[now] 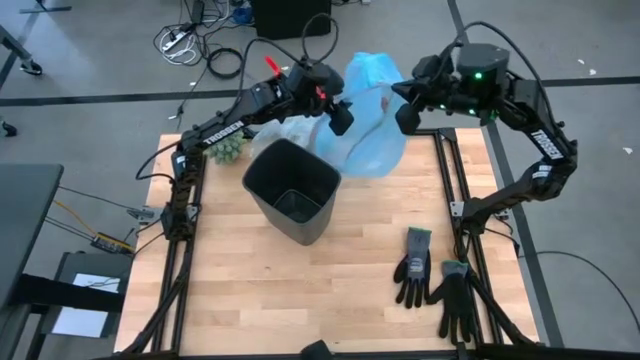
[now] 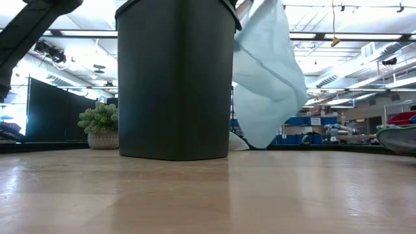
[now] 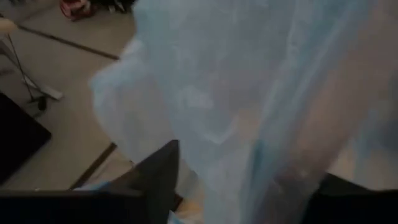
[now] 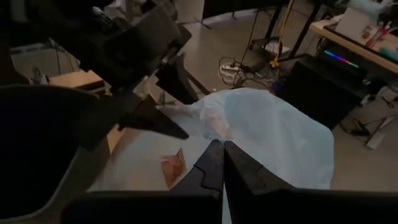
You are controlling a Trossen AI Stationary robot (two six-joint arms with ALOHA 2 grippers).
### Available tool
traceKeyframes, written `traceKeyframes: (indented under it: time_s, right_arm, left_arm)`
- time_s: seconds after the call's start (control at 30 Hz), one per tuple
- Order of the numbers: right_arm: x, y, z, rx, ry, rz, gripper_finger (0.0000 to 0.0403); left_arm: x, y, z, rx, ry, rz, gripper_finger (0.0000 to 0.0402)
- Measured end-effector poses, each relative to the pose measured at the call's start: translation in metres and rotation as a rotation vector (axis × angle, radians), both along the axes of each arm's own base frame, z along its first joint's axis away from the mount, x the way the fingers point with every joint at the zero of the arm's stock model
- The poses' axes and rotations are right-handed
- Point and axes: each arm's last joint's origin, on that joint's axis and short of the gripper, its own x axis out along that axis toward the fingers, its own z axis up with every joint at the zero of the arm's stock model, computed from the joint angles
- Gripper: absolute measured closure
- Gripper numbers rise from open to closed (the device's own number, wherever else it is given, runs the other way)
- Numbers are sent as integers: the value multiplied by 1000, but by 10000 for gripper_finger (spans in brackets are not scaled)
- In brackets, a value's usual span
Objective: Place trash/remove bag and relplace
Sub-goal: Insert the new blue trash bag into the trash bin
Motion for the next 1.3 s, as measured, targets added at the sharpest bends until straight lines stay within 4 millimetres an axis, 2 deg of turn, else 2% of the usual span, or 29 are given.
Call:
traceKeyframes:
  time_s: [0.23,0.27,0.47,0.7,0.97,1.07,1.3]
  right_arm:
    - [-17,11,15,-58,-90,31,403]
    - [-19,13,17,-67,-105,39,403]
    - [-27,23,29,-133,-185,94,403]
    - [-32,34,39,-199,-258,195,403]
    - [-32,44,56,-321,-393,323,403]
    - [-34,48,64,-373,-470,394,403]
    - [-40,54,79,-466,-630,500,403]
  left_arm:
    - [-16,-8,32,126,-82,-33,370]
    - [-21,-10,38,143,-103,-35,385]
    - [-47,-26,77,234,-242,-48,397]
    - [-88,-49,116,278,-379,-56,399]
    - [-123,-87,157,268,-659,-215,400]
    - [-130,-99,164,271,-705,-248,401]
    - [-129,-128,174,258,-831,-345,397]
